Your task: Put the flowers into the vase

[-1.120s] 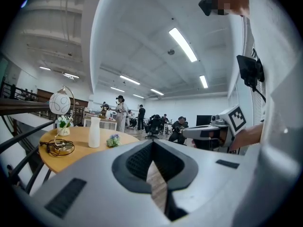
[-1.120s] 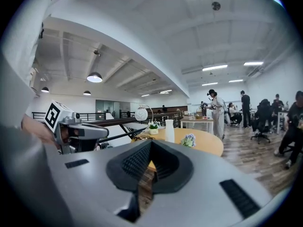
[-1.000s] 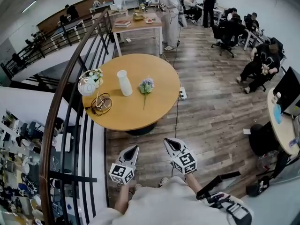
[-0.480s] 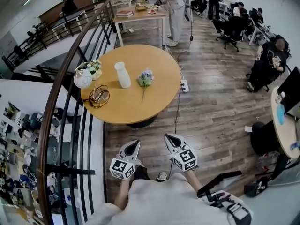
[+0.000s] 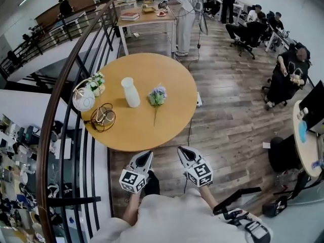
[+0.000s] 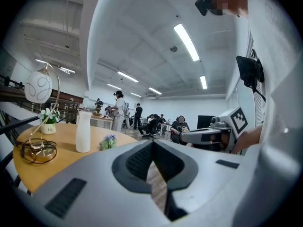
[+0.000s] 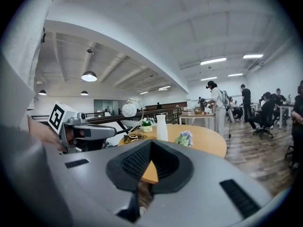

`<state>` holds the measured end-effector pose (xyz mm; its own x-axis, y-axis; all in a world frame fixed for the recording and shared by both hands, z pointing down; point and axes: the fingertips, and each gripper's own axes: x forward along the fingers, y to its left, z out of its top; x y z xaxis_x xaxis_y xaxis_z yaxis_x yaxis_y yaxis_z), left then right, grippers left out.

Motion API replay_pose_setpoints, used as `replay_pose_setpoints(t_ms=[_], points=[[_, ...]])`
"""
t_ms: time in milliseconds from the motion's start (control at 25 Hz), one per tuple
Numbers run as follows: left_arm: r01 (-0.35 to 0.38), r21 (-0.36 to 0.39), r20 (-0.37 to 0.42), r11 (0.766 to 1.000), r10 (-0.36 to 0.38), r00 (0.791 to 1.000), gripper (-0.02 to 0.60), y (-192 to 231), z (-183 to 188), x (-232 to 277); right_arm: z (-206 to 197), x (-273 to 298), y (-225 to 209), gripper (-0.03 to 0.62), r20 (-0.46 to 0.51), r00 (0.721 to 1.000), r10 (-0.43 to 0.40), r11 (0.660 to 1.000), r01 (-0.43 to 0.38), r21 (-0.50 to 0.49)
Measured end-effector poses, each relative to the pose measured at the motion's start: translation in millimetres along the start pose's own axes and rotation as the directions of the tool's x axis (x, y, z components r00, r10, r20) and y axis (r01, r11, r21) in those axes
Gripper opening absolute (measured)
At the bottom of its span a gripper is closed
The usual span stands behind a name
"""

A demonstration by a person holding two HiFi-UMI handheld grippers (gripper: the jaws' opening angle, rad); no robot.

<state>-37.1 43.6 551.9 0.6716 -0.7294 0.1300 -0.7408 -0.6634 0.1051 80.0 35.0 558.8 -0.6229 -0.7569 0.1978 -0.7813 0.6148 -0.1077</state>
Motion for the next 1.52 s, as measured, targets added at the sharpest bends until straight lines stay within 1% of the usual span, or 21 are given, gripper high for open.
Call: replay_pose_setpoints(t_ms=[120, 280, 520, 680, 840, 1040, 1160, 1360, 1520], points=[[0.012, 0.012, 0.007, 1.000, -0.012, 1.000, 0.006, 32.8, 13.4, 20.4, 14.4, 36.2, -12.5, 0.009, -0.006, 1.000, -0.009, 1.000, 0.009, -0.018], [0.015, 0.007, 0.020, 1.000, -0.015, 1.000, 0.007, 78.8, 35.0, 41.5, 42.2, 84.1, -23.2, 0.009, -0.004, 1.000, -0.011, 0.999, 0.011, -0.032], [0.029, 0.023, 0.011, 0.999, -0.029, 1.000, 0.006, 132.8, 62.2, 64.6, 71.5, 146.4, -37.4, 0.009, -0.016, 1.000, -0.019, 0.999, 0.018, -0.026], [0.031, 0.034, 0.021, 0.999, -0.032, 0.999, 0.006, 167.4, 74.7, 75.5, 87.5, 184.7, -44.8, 0.009, -0.005, 1.000, -0.025, 0.999, 0.025, -0.034], [0.031, 0.041, 0.030, 0.999, -0.032, 0.999, 0.006, 184.7, 77.9, 75.6, 88.9, 199.8, -45.9, 0.009, -0.007, 0.999, -0.037, 0.999, 0.037, -0.034], [0.014, 0.009, 0.011, 1.000, -0.014, 1.000, 0.006, 203.6, 71.7, 72.7, 83.2, 213.0, -46.0, 0.009, -0.039, 0.999, -0.035, 0.999, 0.034, -0.015], [-0.017, -0.017, -0.010, 1.000, 0.017, 1.000, 0.008, 212.7, 70.2, 70.7, 88.5, 219.3, -49.7, 0.009, -0.050, 0.999, -0.019, 1.000, 0.019, -0.004], [-0.046, -0.038, -0.025, 0.998, 0.045, 0.999, 0.008, 210.6, 75.0, 79.7, 93.2, 223.1, -71.1, 0.009, -0.073, 0.997, -0.008, 1.000, 0.009, 0.011], [-0.062, -0.071, -0.069, 0.996, 0.057, 0.996, 0.006, 205.8, 61.3, 79.7, 75.6, 221.7, -72.8, 0.009, -0.122, 0.992, 0.011, 0.999, -0.006, 0.041]])
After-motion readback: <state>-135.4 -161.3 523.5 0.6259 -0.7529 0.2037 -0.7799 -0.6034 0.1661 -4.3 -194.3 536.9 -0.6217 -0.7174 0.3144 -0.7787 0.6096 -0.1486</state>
